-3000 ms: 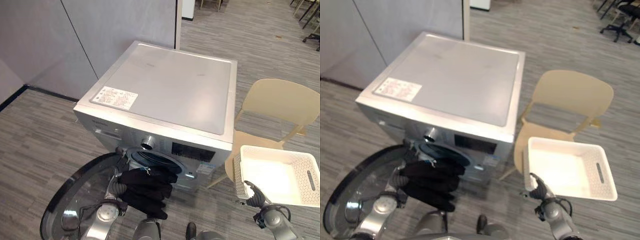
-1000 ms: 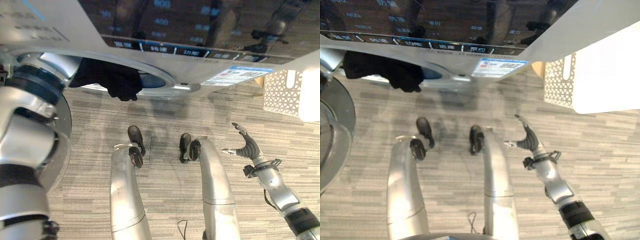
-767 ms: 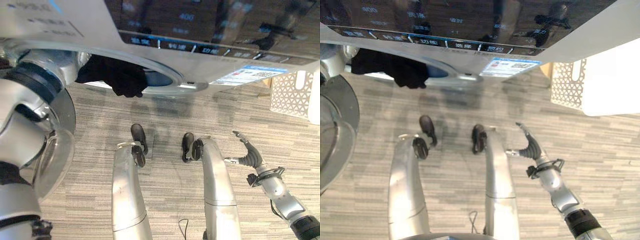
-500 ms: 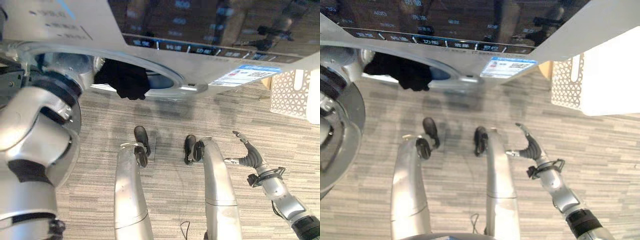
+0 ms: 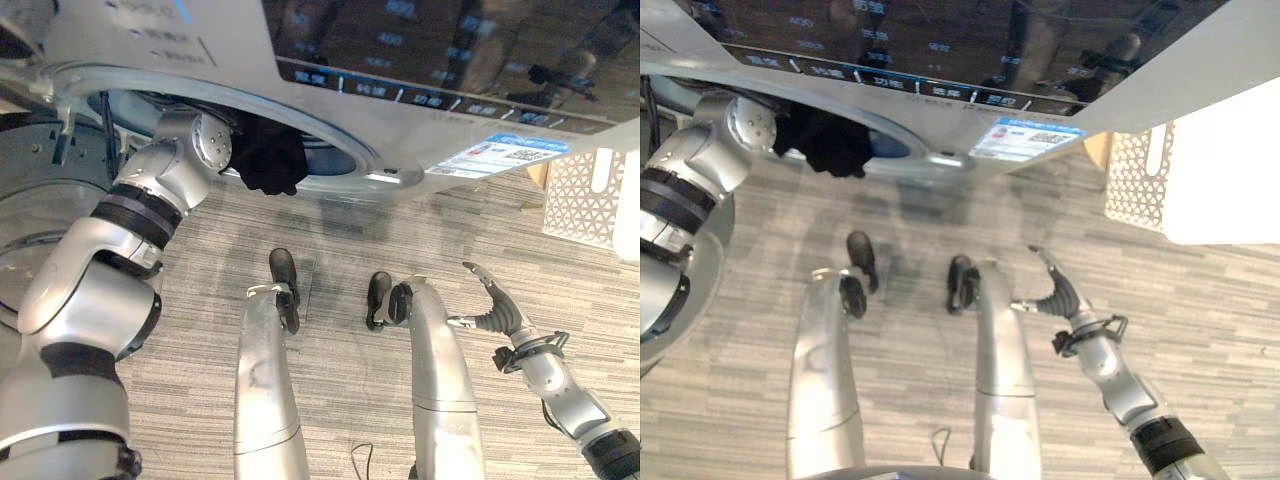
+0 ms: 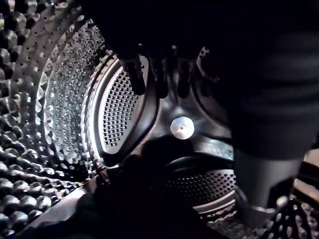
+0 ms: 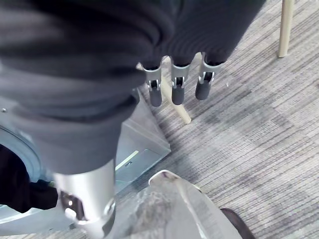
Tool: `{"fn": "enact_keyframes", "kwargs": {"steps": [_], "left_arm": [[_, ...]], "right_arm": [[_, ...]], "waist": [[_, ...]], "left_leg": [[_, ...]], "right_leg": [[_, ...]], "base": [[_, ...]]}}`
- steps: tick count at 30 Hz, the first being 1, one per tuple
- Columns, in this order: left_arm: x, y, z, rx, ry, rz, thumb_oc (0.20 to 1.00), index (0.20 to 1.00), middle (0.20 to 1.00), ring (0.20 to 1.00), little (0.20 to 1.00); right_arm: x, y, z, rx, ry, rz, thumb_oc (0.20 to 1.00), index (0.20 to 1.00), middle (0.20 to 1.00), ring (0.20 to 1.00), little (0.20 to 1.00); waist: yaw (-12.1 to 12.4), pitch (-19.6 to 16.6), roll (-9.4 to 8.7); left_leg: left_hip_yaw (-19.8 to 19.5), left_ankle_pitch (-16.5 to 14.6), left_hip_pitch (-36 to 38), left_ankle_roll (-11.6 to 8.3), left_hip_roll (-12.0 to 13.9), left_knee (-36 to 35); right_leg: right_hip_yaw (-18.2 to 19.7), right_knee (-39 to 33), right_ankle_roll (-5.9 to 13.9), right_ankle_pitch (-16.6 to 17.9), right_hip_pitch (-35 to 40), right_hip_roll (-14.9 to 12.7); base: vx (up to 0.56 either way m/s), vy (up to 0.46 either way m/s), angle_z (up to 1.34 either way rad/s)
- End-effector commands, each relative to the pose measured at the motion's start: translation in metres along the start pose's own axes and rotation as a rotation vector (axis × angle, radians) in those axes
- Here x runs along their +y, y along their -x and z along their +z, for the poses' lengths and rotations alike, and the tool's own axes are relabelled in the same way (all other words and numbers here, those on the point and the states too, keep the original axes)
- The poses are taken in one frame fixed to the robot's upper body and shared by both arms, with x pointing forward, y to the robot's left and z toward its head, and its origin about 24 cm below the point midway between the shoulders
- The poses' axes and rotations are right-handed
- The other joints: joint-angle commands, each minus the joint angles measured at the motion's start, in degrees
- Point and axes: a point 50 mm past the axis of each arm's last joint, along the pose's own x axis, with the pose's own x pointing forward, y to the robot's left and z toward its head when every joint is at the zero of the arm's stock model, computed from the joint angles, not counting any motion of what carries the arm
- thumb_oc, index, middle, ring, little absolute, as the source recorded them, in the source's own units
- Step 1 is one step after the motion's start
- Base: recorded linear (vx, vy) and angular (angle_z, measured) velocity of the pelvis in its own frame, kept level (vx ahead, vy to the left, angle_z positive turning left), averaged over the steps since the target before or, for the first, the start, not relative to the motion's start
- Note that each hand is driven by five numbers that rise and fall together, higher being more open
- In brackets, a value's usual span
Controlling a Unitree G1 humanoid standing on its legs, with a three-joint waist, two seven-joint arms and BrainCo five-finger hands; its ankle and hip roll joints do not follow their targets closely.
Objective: Grab the laundry basket,head to the washer,open it,put in the laundry and shut it.
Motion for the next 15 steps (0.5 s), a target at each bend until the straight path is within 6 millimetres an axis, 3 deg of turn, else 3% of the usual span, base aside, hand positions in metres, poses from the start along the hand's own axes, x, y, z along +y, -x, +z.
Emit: {"fn": "enact_keyframes", "kwargs": {"steps": [1, 5, 8, 9, 10, 11, 12, 15], "left_arm": [[0.034, -0.015, -0.010, 0.017, -0.086, 0.081, 1.000, 1.000, 1.000, 1.000, 1.000], [0.027, -0.006, -0.006, 0.007, 0.024, 0.114, 1.000, 1.000, 1.000, 1.000, 1.000], [-0.003, 0.020, -0.009, 0.055, 0.151, 0.100, 1.000, 1.000, 1.000, 1.000, 1.000], [-0.024, 0.041, -0.009, 0.083, 0.196, 0.071, 1.000, 1.000, 1.000, 1.000, 1.000], [-0.025, 0.043, -0.010, 0.087, 0.197, 0.070, 1.000, 1.000, 1.000, 1.000, 1.000], [-0.047, 0.063, -0.007, 0.114, 0.228, 0.016, 1.000, 1.000, 1.000, 1.000, 1.000], [-0.048, 0.065, -0.008, 0.117, 0.228, 0.014, 1.000, 1.000, 1.000, 1.000, 1.000], [-0.075, 0.088, -0.005, 0.151, 0.238, -0.078, 1.000, 1.000, 1.000, 1.000, 1.000]], "right_arm": [[0.003, -0.006, 0.016, -0.072, 0.004, -0.001, 1.000, 1.000, 1.000, 1.000, 1.000], [0.005, -0.010, 0.019, -0.080, -0.008, -0.008, 1.000, 1.000, 1.000, 1.000, 1.000], [0.011, -0.010, 0.018, -0.068, -0.010, -0.012, 1.000, 1.000, 1.000, 1.000, 1.000], [0.014, -0.010, 0.017, -0.057, -0.014, -0.025, 1.000, 1.000, 1.000, 1.000, 1.000], [0.014, -0.009, 0.016, -0.055, -0.011, -0.022, 1.000, 1.000, 1.000, 1.000, 1.000], [0.015, -0.011, 0.016, -0.051, -0.010, -0.040, 1.000, 1.000, 1.000, 1.000, 1.000], [0.016, -0.010, 0.016, -0.050, -0.007, -0.037, 1.000, 1.000, 1.000, 1.000, 1.000], [0.011, -0.014, 0.015, -0.044, 0.008, -0.073, 1.000, 1.000, 1.000, 1.000, 1.000]], "waist": [[-1.26, -1.70, 0.85], [-0.55, -2.06, 0.69], [-0.10, -2.20, 0.76], [0.31, -2.19, 0.75], [0.21, -2.35, 0.89], [0.56, -2.16, 0.76], [0.44, -2.29, 0.87], [0.61, -1.88, 0.70]], "left_leg": [[-1.21, -7.16, 0.02, 2.64, -0.86, 3.55], [-1.62, -6.33, 0.04, 2.19, -0.94, 1.60], [-1.93, -5.92, 0.23, 2.05, -1.07, 0.79], [-1.89, -5.84, 0.58, 1.97, -1.07, 0.36], [-1.87, -5.84, 0.67, 1.96, -1.03, 0.31], [-1.77, -5.74, 1.21, 1.89, -1.13, -0.32], [-1.73, -5.70, 1.37, 1.90, -1.11, -0.45], [-1.26, -5.65, 2.06, 2.04, -1.22, -1.59]], "right_leg": [[2.96, -10.27, 2.21, 5.95, 2.26, 2.38], [2.48, -12.42, 2.46, 6.53, 2.60, 2.47], [2.00, -13.40, 2.64, 6.87, 3.13, 2.49], [1.90, -13.84, 2.62, 6.94, 3.51, 2.42], [1.90, -13.91, 2.62, 6.97, 3.59, 2.45], [1.93, -14.47, 2.57, 7.01, 3.91, 2.31], [1.96, -14.60, 2.57, 7.07, 4.03, 2.33], [2.18, -15.40, 2.52, 7.03, 4.35, 2.23]], "base": [[-0.05, -0.016, 0.08], [-0.04, -0.015, 0.03], [0.00, 0.000, 0.00], [0.00, 0.000, 0.00], [0.00, 0.000, 0.00], [0.00, 0.000, 0.00], [0.00, 0.000, 0.00], [-0.01, 0.008, 0.04]]}}
